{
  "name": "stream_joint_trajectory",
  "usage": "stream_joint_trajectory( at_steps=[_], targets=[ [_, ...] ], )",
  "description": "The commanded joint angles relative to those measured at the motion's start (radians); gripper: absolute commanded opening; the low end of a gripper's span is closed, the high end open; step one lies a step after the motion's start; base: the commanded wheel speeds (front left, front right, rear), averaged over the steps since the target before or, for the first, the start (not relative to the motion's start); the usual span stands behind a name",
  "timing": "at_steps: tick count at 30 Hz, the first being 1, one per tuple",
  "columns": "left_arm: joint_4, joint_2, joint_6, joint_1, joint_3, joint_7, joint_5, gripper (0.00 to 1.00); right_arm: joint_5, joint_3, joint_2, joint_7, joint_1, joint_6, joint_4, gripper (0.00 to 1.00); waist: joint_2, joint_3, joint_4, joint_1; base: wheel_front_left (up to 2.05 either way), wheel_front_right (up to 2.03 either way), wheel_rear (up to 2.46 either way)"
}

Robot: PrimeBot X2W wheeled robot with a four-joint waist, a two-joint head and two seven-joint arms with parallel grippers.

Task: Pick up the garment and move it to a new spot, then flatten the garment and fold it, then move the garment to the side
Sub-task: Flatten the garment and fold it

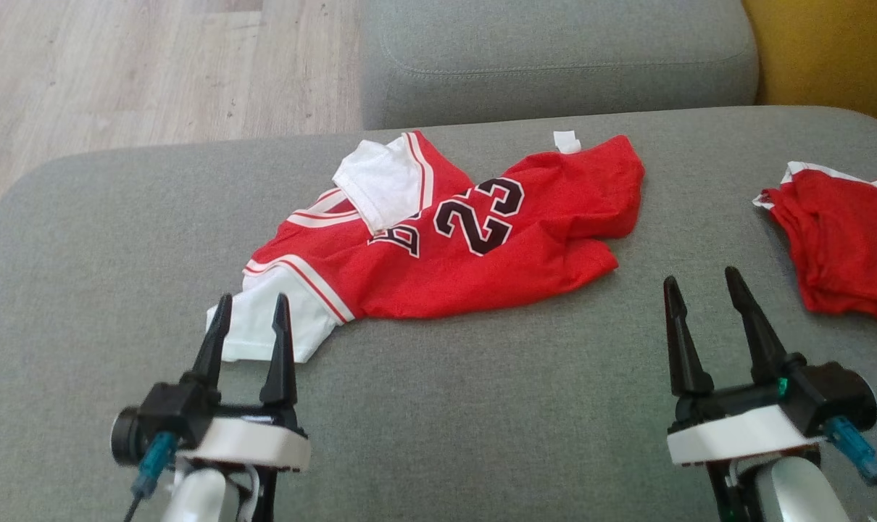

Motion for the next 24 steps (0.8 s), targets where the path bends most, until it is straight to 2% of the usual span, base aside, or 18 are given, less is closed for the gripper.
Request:
stream_joint_trajectory(
  at_steps=[1,6,9,17,24],
  targets=[
    [-0.036,0.004,-0.004,-0.032,0.033,-0.009,0.002,1.00,-0.001,0.026,-0.004,-0.006,-0.023,0.003,-0.030,1.00,0.0000,0.000,0.000,0.0001,0.00,0.00,0.00],
    [-0.042,-0.011,-0.016,-0.013,0.041,-0.009,0.016,1.00,-0.016,0.026,-0.004,-0.006,-0.020,0.003,-0.003,1.00,0.0000,0.014,0.016,0.0001,0.00,0.00,0.00],
    [-0.045,-0.016,-0.020,-0.027,0.049,-0.009,0.023,1.00,-0.031,-0.008,-0.004,-0.006,-0.044,0.003,0.048,1.00,0.0000,0.040,0.032,0.0001,0.00,0.00,0.00],
    [-0.023,-0.026,-0.031,-0.068,0.042,-0.009,0.031,1.00,0.001,-0.122,-0.004,0.075,-0.237,0.003,0.390,1.00,0.0000,0.109,0.089,0.0001,0.00,0.00,0.00],
    [-0.021,-0.030,-0.039,-0.105,0.000,-0.009,0.024,1.00,-0.017,-0.162,-0.004,0.122,-0.427,0.003,0.633,1.00,0.0000,0.161,0.139,0.0001,0.00,0.00,0.00]
  ],
)
